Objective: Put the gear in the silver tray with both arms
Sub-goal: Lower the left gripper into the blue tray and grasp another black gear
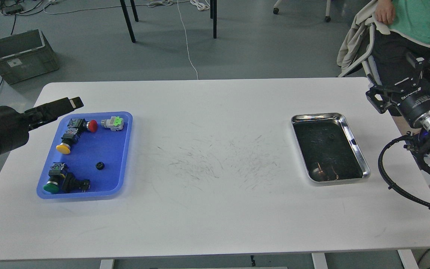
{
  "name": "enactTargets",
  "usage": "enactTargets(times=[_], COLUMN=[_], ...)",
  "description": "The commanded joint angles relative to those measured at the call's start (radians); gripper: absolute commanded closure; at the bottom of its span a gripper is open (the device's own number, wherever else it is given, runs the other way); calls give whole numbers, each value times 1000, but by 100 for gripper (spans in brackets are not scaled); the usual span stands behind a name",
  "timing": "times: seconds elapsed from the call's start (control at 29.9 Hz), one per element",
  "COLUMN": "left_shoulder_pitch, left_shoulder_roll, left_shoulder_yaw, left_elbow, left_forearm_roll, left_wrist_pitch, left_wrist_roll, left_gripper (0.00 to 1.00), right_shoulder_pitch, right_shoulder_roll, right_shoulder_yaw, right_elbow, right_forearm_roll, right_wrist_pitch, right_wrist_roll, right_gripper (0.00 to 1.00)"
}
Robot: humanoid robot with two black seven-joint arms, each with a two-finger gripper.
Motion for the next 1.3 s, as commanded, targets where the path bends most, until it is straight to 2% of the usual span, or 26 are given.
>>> enactTargets(times=[0.0, 0.27, 0.6, 0.74, 0.84, 0.94, 1.07, 1.27], left_shoulder_pitch=[1, 6, 9, 7, 9, 7, 7, 7], left_shoulder_roll=[-74, -186, -315, -337, -357, -387, -415, -429], left_shoulder_yaw=[12, 129, 223, 226, 227, 239, 244, 247], left_elbow=[15, 124, 260, 314, 372, 438, 501, 536], left_forearm_roll=[273, 540, 554, 552, 552, 554, 555, 555], left_wrist_pitch=[5, 28, 19, 16, 15, 18, 24, 28], left_wrist_roll=[24, 23, 7, -26, -46, -84, -111, -121], left_gripper=[2, 4, 6, 6, 10, 13, 22, 31], right_shoulder_pitch=[-10, -10, -11, -10, -8, -8, -8, -8], right_shoulder_roll=[36, 35, 32, 32, 30, 30, 29, 30], right_shoulder_yaw=[-7, -9, -22, -35, -36, -36, -38, -38], right_elbow=[-32, -64, -110, -110, -109, -110, -110, -107], right_forearm_roll=[0, -8, -14, -17, -17, -17, -18, -18], right_wrist_pitch=[0, 0, 0, 0, 0, 0, 0, 0], right_wrist_roll=[2, 5, 7, 7, 7, 7, 7, 7], right_gripper=[3, 3, 3, 3, 3, 3, 3, 3])
